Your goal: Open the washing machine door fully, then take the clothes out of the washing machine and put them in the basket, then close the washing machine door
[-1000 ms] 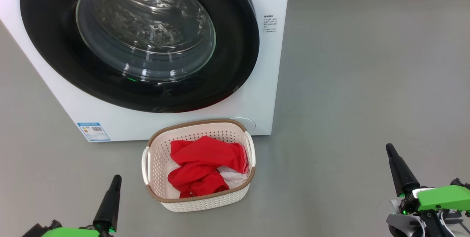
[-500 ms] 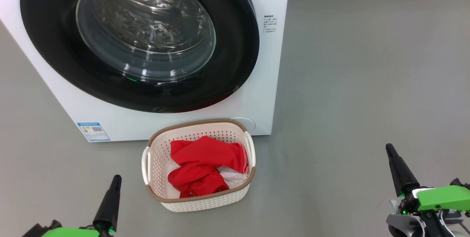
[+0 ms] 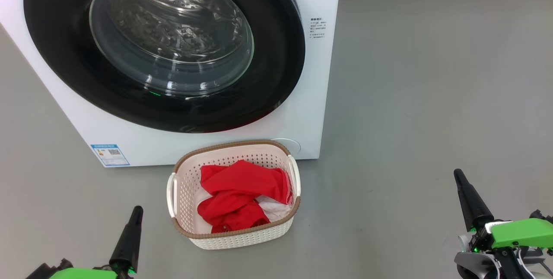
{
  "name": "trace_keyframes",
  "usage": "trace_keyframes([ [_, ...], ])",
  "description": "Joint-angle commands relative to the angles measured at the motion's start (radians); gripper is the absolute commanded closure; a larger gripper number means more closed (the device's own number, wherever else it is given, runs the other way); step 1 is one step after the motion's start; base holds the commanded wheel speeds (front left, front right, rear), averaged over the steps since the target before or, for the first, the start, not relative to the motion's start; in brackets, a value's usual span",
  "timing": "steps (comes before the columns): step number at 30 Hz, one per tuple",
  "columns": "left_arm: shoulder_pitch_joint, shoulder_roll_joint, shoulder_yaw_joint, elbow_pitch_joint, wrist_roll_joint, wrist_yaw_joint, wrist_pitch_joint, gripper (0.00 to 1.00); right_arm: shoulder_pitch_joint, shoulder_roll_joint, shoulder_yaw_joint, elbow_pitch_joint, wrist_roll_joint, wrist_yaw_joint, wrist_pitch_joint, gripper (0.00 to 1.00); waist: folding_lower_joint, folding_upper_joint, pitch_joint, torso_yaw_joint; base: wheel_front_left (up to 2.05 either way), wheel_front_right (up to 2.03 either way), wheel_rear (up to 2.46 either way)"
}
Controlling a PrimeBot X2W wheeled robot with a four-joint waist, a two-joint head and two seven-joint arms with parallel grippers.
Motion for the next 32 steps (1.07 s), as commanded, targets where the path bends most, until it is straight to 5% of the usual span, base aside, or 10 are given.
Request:
trace_keyframes([
  [1, -0.04, 0.01, 0.035, -0.025, -0.007, -0.007, 0.005, 1.0, -0.042, -0.008, 0.013, -0.03, 0.005, -0.001, 0.006, 1.0, 0.0, 0.0, 0.0, 0.0, 0.0, 0.0, 0.0],
  [32, -0.04, 0.01, 0.035, -0.025, -0.007, -0.007, 0.004, 1.0, -0.042, -0.008, 0.013, -0.03, 0.005, -0.001, 0.007, 1.0, 0.0, 0.0, 0.0, 0.0, 0.0, 0.0, 0.0],
])
